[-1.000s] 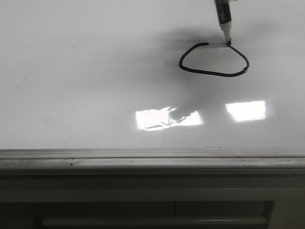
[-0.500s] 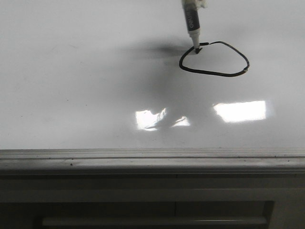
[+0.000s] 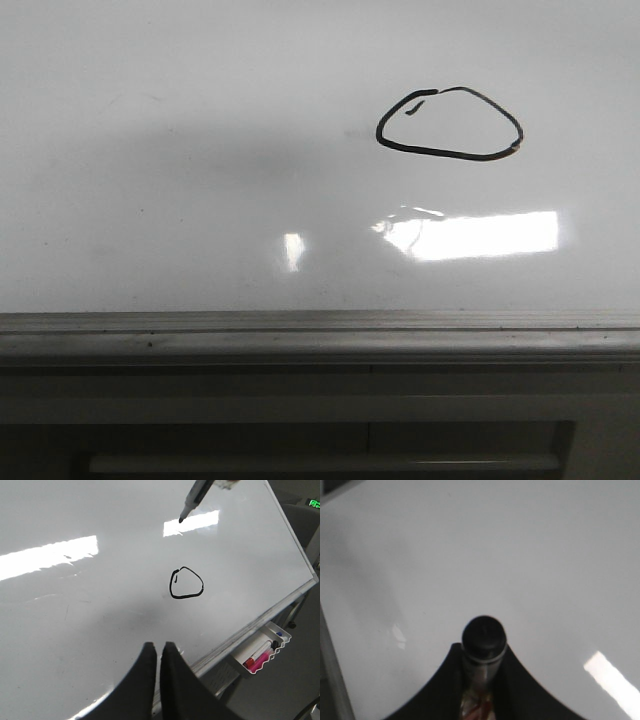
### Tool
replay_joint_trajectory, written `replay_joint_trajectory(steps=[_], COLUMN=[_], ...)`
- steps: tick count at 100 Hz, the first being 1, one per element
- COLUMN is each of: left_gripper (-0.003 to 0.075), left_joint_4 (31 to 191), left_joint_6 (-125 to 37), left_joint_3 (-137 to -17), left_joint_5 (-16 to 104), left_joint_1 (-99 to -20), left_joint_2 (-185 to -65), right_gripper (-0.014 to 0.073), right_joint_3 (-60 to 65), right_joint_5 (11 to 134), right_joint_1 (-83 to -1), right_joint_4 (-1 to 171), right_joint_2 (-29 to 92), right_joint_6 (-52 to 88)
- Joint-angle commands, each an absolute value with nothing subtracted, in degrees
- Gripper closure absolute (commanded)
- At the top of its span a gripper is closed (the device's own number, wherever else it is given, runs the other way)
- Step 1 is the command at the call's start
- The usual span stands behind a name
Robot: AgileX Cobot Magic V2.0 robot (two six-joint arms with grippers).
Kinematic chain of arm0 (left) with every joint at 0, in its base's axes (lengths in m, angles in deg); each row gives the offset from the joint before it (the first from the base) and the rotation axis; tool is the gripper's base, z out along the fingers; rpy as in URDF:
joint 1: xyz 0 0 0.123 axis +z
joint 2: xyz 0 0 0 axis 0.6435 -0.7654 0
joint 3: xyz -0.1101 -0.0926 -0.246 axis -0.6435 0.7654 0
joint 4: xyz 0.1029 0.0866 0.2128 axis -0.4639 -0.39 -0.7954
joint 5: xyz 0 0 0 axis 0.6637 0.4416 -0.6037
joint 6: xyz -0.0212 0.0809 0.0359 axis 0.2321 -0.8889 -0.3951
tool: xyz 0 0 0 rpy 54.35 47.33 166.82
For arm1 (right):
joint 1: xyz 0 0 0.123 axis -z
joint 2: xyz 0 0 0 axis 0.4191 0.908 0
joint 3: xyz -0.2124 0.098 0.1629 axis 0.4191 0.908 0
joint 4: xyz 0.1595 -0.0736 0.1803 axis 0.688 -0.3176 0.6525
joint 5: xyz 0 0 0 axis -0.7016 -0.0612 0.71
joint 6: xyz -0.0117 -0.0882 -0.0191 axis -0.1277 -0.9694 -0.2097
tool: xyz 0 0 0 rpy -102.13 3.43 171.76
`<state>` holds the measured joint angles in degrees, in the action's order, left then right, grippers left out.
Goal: Write number 0 on whiteboard
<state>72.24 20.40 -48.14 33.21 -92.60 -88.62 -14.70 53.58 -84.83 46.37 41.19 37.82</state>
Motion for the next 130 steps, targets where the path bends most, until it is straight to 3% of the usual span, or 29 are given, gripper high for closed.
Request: replay_joint_trajectory(steps=[1, 15, 19, 24, 57, 88, 102, 117, 130], left_gripper=[0.0624, 0.0268, 0.0203, 0.0183, 0.0272, 0.0318, 0.0466, 0.0743, 0.074], left_joint_4=[72.6, 77.4, 79.0, 81.1, 84.6, 84.3, 84.4, 84.4, 84.4], left_joint_6=[18.8, 7.2, 4.4, 1.2, -6.4, -6.4, -6.4, -6.4, -6.4], left_joint_3=[-50.7, -54.3, -55.8, -57.6, -63.5, -63.5, -63.5, -63.5, -63.5], left_joint_5=[37.4, 32.6, 31.0, 28.9, 30.8, 36.6, 36.6, 36.2, 34.8], left_joint_1=[-93.0, -95.3, -96.4, -97.8, -108.5, -109.9, -109.9, -109.9, -109.9], left_joint_2=[-89.1, -90.7, -91.6, -92.8, -99.4, -100.2, -100.2, -100.2, -100.2], right_gripper=[0.0643, 0.0644, 0.0644, 0.0645, 0.067, 0.067, 0.0669, 0.0669, 0.0625], right_joint_3=[-17.1, -17.1, -16.8, -15.9, -11.9, -11.9, -11.9, -11.9, -11.9], right_joint_5=[56.8, 56.2, 56.6, 58.3, 67.2, 66.1, 63.8, 63.1, 63.0], right_joint_1=[-87.3, -91.1, -92.4, -94.6, -101.9, -105.2, -106.5, -106.6, -106.6], right_joint_4=[45.6, 51.2, 52.0, 52.6, 57.4, 60.8, 60.8, 60.9, 60.9], right_joint_2=[39.2, 39.1, 39.1, 39.1, 39.1, 39.1, 39.1, 39.1, 39.1], right_joint_6=[37.4, 37.2, 35.6, 34.2, 34.2, 34.2, 34.2, 34.2, 34.2])
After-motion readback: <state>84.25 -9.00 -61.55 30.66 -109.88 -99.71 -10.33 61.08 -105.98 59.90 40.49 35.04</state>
